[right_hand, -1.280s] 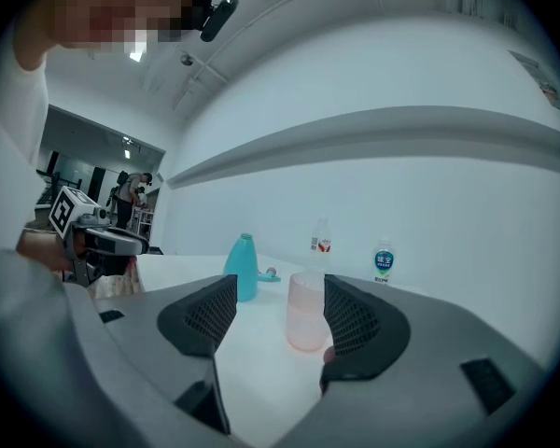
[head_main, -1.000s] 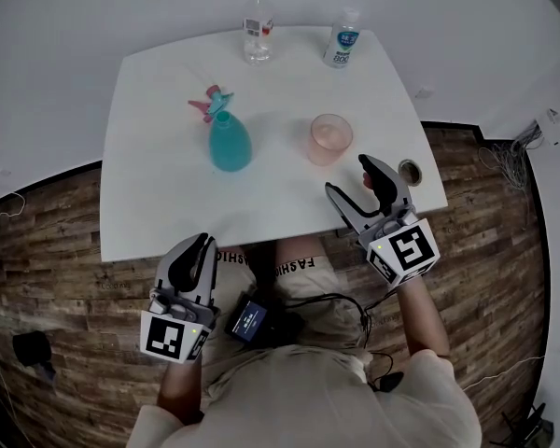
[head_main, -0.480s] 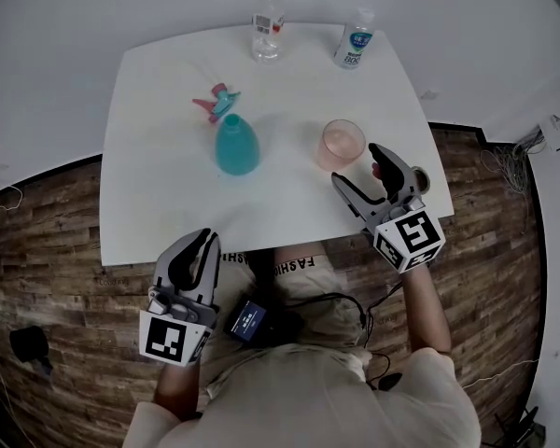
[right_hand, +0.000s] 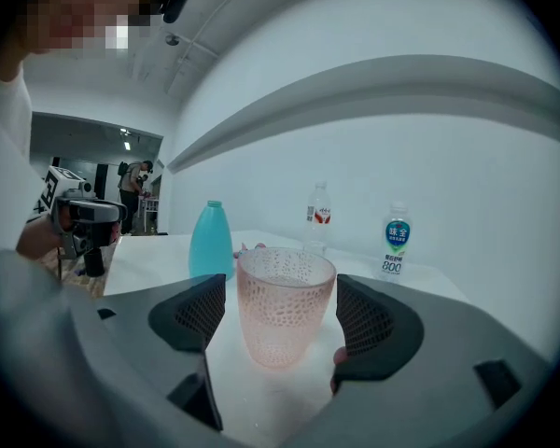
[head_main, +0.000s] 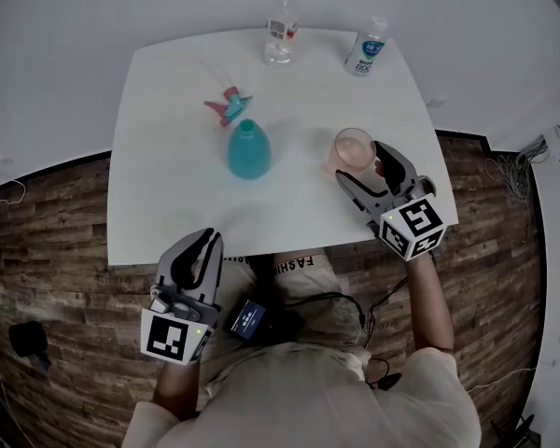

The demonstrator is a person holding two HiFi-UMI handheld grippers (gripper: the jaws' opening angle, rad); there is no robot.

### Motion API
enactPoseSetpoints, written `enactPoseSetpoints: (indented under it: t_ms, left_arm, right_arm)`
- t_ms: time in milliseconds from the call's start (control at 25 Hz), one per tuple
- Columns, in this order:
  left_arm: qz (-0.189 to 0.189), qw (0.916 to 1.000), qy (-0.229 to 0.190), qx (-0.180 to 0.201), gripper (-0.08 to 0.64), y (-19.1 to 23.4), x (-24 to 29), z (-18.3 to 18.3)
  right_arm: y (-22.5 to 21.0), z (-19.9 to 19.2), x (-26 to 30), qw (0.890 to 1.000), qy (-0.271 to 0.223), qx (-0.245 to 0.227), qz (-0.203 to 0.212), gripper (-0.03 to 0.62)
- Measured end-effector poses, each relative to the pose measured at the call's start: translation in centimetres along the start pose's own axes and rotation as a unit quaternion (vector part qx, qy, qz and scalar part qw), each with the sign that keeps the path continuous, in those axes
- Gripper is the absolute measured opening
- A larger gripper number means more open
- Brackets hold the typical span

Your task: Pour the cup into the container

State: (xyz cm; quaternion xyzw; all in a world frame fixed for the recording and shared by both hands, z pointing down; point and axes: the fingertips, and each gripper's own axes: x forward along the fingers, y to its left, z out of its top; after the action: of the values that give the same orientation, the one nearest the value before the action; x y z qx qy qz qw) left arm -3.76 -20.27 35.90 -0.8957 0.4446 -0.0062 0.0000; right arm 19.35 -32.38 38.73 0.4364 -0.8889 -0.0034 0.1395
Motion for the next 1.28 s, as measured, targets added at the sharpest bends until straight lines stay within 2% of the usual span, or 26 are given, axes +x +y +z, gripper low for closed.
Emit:
enactPoseSetpoints:
  t_ms: [280, 880, 1280]
  left_arm:
    - [0.001, 0.9996, 0.02, -0.019, 0.027, 0.0, -0.1, -0.6]
    - [0.002, 0.9999, 0.011, -0.005, 0.026, -0.3, -0.6, -0.4]
    - [0.009, 0.9998, 0.017, -0.006, 0.028, -0.3, -1.4, -0.6]
  right_arm:
    - [-0.1, -0.8, 1.1, 1.0, 0.014, 0.001, 0.023, 0.354]
    - [0.0, -1.4, 2.1, 0.996, 0.019, -0.005, 0.083, 0.353]
    - [0.1, -1.4, 2.0, 0.995, 0.016, -0.028, 0.097, 0.353]
